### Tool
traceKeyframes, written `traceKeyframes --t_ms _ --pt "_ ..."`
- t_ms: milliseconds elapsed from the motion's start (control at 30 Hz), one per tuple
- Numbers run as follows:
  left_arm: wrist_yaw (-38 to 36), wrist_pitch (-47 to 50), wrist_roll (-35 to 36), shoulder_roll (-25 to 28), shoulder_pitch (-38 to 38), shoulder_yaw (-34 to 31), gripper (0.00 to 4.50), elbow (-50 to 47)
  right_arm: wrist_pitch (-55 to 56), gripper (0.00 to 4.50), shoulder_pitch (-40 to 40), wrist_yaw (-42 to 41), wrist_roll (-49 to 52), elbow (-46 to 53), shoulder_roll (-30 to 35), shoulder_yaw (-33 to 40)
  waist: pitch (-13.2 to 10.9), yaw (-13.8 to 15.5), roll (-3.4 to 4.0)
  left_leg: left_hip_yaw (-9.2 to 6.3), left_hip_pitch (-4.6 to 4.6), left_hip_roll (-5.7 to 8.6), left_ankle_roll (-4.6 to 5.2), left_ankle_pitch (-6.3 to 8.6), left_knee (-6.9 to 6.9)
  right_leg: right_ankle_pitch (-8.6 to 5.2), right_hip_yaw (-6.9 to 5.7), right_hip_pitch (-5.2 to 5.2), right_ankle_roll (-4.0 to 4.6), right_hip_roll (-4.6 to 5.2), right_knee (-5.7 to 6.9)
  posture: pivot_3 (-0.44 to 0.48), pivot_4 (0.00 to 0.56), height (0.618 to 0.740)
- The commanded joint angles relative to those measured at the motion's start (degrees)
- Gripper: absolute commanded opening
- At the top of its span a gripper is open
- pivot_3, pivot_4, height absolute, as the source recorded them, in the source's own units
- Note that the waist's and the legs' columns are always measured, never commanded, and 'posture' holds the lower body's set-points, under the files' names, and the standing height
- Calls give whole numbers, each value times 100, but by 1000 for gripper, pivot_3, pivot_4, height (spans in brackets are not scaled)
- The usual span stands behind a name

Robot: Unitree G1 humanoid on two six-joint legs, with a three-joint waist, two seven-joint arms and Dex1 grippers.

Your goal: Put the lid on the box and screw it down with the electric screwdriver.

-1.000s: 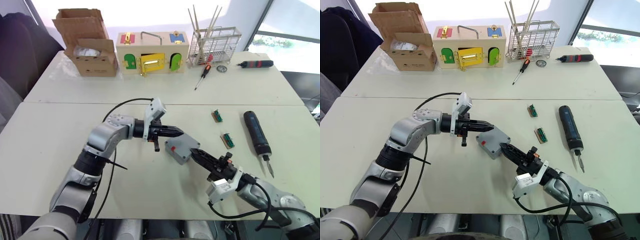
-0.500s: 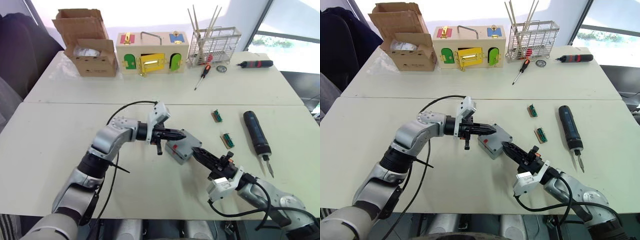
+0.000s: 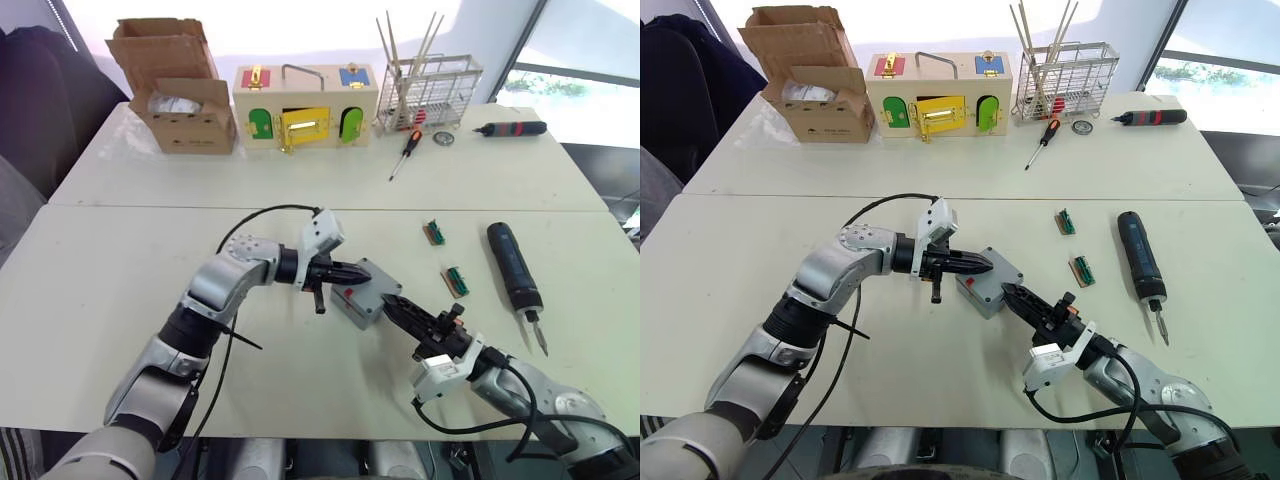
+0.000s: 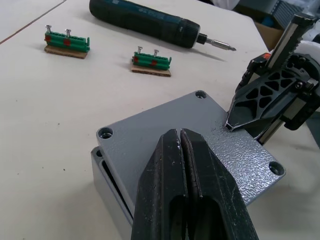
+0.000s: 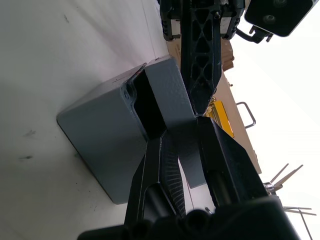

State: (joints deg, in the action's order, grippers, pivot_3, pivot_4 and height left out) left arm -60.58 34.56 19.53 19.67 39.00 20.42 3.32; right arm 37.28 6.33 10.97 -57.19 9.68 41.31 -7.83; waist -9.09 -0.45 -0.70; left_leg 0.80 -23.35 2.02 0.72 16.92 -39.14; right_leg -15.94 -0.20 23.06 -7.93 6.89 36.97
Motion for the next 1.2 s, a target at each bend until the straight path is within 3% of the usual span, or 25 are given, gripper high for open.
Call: traceKeyframes --t_ms 33,133,267,567,1200 --pt "-121 -31 -260 60 -140 389 0 -29 -8 1498 86 -29 25 -34 19 -106 2 -5 -1 -1 1 1 1 0 0 0 0 -3 0 0 -1 0 150 735" --pt "-137 -115 -419 96 -234 544 0 10 -33 2918 129 3 24 -51 59 -104 9 -11 -3 -5 32 0 8 5 1 -1 0 -40 0 -4 -13 0 150 735" --pt "-38 -182 -611 74 -326 634 0 147 -33 4264 218 51 51 11 146 -23 46 -12 -1 -18 113 -8 46 27 21 -8 -1 -147 -4 -14 -87 0 150 735" --pt "267 -653 -990 -92 -289 607 0 710 -31 4264 347 57 204 215 302 159 120 22 5 -86 130 6 63 37 17 -21 1 -198 7 -13 -97 0 150 735" --pt "440 -868 -1022 -253 -122 334 0 984 -124 4264 -61 -347 439 371 33 113 125 -4 5 -106 129 13 64 38 15 -40 1 -206 2 -13 -98 0 150 735"
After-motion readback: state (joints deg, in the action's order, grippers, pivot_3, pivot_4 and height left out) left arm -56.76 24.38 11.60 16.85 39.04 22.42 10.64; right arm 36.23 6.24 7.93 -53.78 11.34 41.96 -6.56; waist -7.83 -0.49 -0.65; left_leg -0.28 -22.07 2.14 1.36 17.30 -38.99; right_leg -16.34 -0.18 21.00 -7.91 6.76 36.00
